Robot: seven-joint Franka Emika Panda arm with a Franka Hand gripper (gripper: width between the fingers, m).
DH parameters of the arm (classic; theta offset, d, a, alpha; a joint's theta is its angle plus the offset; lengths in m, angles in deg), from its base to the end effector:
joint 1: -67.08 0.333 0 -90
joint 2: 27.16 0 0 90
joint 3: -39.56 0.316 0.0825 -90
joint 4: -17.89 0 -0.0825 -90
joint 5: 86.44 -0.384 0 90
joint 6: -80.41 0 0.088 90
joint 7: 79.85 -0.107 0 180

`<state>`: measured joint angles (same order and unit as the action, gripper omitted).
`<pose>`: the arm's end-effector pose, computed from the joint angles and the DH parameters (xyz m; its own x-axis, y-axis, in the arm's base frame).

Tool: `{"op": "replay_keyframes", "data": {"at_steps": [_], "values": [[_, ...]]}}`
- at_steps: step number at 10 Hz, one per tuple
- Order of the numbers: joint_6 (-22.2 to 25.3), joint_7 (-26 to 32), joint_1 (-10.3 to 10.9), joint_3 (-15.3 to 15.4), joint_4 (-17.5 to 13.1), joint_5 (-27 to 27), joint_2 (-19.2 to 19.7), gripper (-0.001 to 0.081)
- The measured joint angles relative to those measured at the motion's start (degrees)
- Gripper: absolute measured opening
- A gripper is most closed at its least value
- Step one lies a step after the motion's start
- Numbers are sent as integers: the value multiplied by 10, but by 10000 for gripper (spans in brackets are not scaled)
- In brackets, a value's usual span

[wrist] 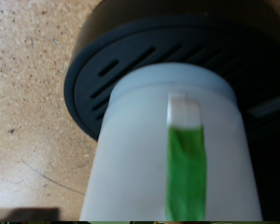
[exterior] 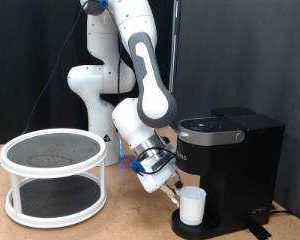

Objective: Make a cup of coffee with the keurig machine

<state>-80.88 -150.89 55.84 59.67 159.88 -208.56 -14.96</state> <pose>0.4236 0.0314 0.1894 -0.8487 0.1566 -0.5052 -0.0888 0.8994 0.4280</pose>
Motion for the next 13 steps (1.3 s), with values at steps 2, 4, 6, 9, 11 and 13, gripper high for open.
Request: {"op": "replay_keyframes", "data": {"at_steps": [2,4,6,9,11,13], "values": [[23,-34,-16,-1,24,67,-9,571],[76,-84,-42,-4,67,144,-40,702],[126,-123,-62,-12,106,200,-84,732],[157,-142,-67,-15,126,213,-112,734],[218,-144,-72,-22,141,210,-152,734],[264,-147,-76,-35,162,207,-203,734]]}}
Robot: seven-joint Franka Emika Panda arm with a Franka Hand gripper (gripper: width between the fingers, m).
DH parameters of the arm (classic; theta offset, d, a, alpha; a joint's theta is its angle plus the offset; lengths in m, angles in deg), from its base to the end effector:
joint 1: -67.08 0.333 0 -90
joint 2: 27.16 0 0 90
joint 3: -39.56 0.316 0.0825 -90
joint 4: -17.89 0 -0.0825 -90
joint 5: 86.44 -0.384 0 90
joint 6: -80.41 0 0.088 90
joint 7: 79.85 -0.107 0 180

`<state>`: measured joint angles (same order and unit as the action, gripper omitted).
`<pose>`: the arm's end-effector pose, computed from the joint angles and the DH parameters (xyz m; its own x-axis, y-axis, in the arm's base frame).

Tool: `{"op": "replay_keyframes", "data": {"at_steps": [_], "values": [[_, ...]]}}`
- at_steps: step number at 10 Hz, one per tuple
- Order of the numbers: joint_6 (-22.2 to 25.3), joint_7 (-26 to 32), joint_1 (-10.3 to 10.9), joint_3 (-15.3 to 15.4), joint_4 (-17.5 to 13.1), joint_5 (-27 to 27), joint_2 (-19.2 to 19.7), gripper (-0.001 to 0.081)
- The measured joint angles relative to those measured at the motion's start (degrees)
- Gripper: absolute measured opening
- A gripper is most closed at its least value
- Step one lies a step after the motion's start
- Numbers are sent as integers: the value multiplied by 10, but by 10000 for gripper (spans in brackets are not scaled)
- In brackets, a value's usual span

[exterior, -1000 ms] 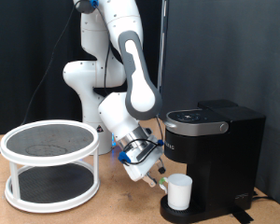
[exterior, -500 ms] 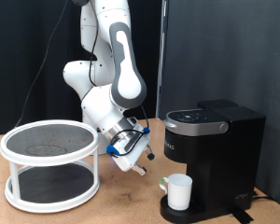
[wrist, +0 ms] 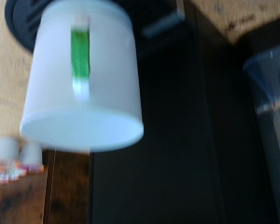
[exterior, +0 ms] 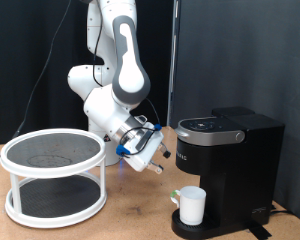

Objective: Make a cup of coffee with the keurig machine

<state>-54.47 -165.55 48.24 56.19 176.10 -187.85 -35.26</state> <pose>0.3707 -0.0054 0.2449 -0.8274 0.1581 -0.5390 -0.2610 0.7415 0.6181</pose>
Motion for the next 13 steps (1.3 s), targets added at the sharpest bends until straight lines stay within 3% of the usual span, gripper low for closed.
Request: {"op": "replay_keyframes", "data": {"at_steps": [2,5,7,9,13], "values": [[29,-20,0,-14,17,8,-49,734],[79,-120,-1,-35,29,58,-116,734],[85,-103,-1,-34,25,58,-115,734],[114,-102,-1,-35,22,58,-137,734],[192,-191,-1,-49,20,89,-216,734]]}}
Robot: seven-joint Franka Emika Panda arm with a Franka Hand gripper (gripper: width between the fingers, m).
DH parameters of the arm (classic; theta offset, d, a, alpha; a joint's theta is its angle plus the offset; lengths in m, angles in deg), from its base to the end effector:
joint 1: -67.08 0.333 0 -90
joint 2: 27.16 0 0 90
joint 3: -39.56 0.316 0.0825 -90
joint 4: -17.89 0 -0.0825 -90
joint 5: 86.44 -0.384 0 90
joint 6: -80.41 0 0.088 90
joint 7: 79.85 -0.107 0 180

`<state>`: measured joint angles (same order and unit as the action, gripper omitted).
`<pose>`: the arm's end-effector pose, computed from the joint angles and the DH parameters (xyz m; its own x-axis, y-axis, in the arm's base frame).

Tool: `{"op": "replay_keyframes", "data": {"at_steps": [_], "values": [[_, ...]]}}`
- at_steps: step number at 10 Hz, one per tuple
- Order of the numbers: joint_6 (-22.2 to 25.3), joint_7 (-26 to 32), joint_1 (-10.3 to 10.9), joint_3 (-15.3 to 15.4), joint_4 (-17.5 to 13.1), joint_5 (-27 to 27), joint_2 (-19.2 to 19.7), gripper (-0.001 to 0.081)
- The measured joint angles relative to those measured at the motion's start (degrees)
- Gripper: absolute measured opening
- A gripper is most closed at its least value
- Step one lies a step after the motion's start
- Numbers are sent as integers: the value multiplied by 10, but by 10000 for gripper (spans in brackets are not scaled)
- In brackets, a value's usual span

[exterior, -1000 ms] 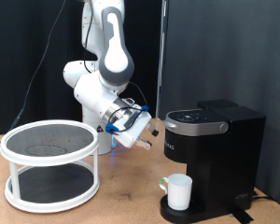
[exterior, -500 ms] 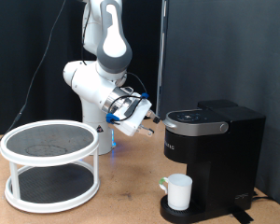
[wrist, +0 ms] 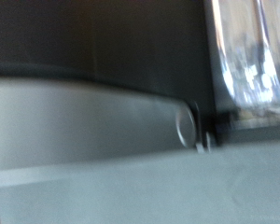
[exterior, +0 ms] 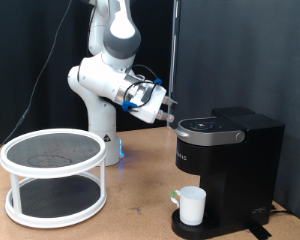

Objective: Make a cup of coffee with the keurig machine

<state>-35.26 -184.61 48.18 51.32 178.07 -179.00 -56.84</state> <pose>0.3638 0.0080 0.3727 -0.7807 0.2145 -0.5870 -0.4001 0.5500 0.7331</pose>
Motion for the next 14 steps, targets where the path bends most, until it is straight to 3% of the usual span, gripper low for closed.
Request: {"op": "replay_keyframes", "data": {"at_steps": [6,8,10,12,14], "values": [[50,-123,0,-28,-17,-1,-102,734],[39,-92,0,-21,-22,-14,-99,734],[-39,-31,0,23,-56,-25,-98,734],[-87,17,-4,62,-97,37,-93,734],[-36,36,-7,66,-150,157,-70,734]]}}
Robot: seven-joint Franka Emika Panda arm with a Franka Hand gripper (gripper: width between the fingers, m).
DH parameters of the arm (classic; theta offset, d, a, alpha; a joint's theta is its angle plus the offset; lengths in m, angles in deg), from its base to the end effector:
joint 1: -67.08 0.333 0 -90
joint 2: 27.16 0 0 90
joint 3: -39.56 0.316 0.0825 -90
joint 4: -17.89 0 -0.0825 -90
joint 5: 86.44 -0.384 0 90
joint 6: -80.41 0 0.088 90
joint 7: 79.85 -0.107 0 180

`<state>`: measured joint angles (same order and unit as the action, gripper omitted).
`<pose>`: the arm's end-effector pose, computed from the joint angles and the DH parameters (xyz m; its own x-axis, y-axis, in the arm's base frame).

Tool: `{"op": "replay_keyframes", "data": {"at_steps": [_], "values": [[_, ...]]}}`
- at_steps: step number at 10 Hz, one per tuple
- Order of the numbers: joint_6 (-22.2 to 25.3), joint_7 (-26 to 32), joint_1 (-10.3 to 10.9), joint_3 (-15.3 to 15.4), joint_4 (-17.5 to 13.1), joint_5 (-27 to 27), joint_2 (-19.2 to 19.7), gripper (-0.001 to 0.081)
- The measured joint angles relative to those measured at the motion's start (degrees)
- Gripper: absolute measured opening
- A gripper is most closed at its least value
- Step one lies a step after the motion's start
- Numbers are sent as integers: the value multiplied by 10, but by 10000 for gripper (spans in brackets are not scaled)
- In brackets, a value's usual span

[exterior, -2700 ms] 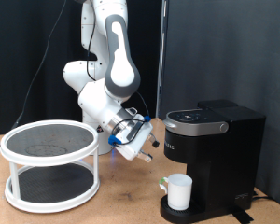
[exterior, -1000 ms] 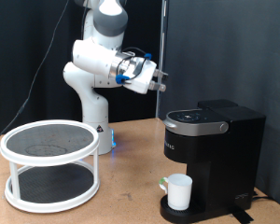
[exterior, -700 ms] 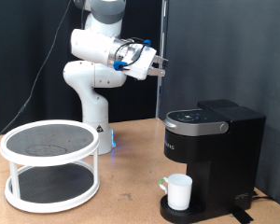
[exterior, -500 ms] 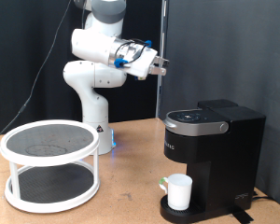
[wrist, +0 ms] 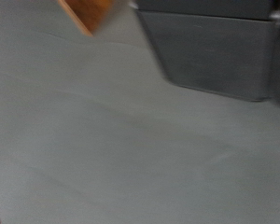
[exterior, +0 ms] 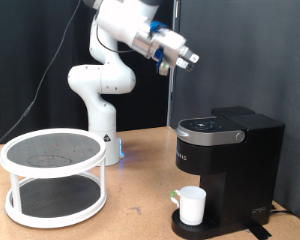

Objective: Make a cup of coffee with the keurig machine

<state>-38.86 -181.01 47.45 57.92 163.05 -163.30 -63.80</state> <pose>0.3974 0.0527 0.5178 -0.5141 -0.2489 -0.8208 -0.7278 0.6329 0.2640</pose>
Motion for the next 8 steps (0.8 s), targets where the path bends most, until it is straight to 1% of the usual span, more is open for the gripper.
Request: {"op": "replay_keyframes", "data": {"at_steps": [1,2,3,4,6,7,8], "values": [[34,25,-2,-10,-31,41,37,734],[18,20,-2,-7,-27,24,35,734],[-15,18,-7,7,-23,59,31,734],[-48,12,-16,31,-23,116,28,734],[-102,-5,-44,80,-34,240,23,734],[-113,11,-54,97,-45,291,24,734],[-107,60,-54,98,-59,315,30,734]]}}
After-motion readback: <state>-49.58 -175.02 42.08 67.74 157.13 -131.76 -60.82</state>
